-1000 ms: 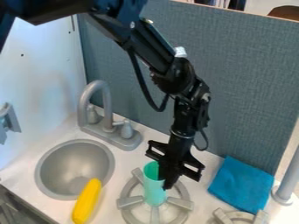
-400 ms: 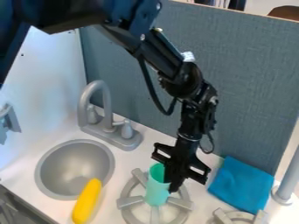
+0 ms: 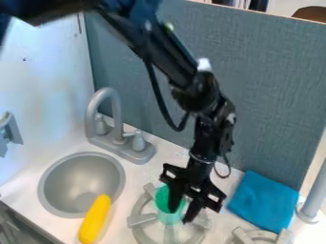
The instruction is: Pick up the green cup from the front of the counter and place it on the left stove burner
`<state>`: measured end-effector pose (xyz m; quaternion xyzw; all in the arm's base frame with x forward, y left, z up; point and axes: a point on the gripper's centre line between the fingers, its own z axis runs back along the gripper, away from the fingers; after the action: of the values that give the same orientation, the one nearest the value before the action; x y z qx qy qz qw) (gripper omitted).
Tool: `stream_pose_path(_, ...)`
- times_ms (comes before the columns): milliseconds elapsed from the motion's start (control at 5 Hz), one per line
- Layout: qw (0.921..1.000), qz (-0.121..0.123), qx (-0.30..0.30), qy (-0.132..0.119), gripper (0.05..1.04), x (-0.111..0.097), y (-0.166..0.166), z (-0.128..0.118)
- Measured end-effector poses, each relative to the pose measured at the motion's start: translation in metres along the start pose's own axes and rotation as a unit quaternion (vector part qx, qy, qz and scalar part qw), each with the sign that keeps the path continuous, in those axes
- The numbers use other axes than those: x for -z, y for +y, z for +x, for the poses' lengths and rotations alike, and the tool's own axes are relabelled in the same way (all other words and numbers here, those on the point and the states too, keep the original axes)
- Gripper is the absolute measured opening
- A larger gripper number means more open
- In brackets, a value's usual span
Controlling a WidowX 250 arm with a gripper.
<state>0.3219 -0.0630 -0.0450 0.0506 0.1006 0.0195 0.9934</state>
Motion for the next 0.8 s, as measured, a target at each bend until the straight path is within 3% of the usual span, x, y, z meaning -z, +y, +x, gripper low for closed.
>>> stream_pose_path(200,0.9992,0.008,-0.022,-0.032,0.882,-0.024,0.010,-0.013)
stream_pose_path(400,0.9974,0.009,-0.030,-0.065,1.013,-0.044,0.017,-0.022)
stream_pose_path(800,0.9961,0.008,0.004,-0.088,1.006,-0.062,0.002,-0.046)
